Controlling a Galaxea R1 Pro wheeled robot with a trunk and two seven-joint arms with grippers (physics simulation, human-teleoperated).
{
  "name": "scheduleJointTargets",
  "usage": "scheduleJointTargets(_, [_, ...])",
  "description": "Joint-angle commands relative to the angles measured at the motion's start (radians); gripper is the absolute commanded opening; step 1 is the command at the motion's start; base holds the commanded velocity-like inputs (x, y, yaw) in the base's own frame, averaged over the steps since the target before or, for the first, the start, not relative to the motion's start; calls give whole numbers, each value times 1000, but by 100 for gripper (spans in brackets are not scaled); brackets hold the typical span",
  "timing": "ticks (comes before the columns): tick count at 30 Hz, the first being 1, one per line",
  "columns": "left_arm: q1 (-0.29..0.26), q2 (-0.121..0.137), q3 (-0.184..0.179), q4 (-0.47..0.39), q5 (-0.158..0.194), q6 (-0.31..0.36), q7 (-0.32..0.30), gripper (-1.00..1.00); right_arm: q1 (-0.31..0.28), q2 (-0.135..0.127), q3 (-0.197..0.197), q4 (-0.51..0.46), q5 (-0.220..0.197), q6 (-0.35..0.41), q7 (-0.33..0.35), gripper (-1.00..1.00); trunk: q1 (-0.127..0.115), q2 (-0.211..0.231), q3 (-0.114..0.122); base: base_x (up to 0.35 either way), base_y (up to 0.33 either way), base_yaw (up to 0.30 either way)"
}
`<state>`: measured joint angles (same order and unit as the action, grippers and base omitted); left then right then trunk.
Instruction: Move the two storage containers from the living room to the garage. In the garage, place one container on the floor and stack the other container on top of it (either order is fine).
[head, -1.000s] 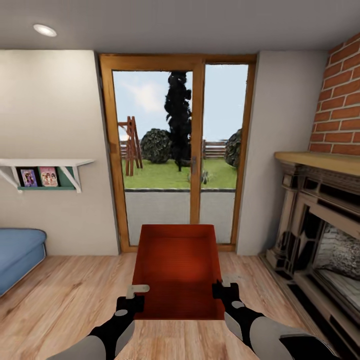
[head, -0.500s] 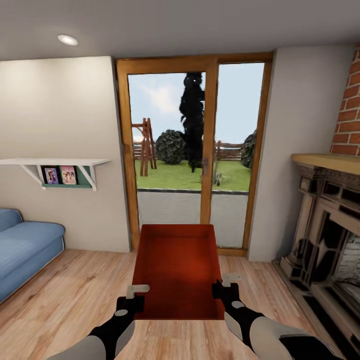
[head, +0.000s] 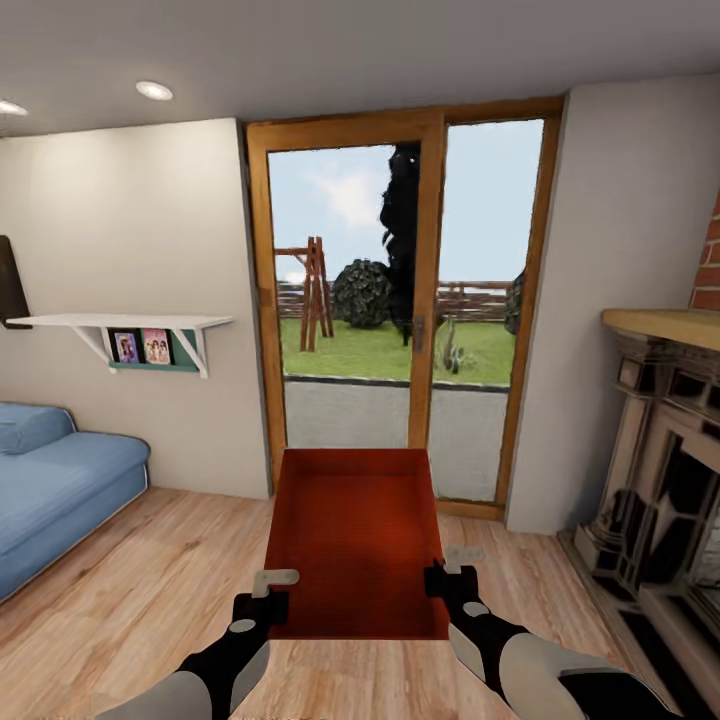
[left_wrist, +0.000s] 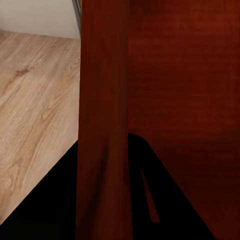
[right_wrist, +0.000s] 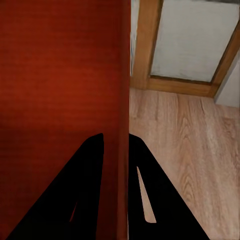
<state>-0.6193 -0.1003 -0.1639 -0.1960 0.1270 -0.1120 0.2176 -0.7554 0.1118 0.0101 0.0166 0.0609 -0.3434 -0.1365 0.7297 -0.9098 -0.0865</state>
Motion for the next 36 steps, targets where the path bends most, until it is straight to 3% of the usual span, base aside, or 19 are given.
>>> scheduleJointTargets(1, [-2, 1, 26, -2, -4, -6, 23, -100, -1, -6, -23, 4, -23, -6, -11, -100, 0, -1, -2, 0, -277, 297])
scheduleJointTargets(25, [-2, 1, 26, -2, -4, -6, 23, -100, -1, -7, -23, 4, -23, -6, -11, -100, 0, -1, -2, 0, -235, 300])
scheduleJointTargets(36, [-2, 2, 26, -2, -4, -9, 23, -100, -1, -6, -22, 3, -23, -6, -11, -100, 0, -1, -2, 0, -47, 300])
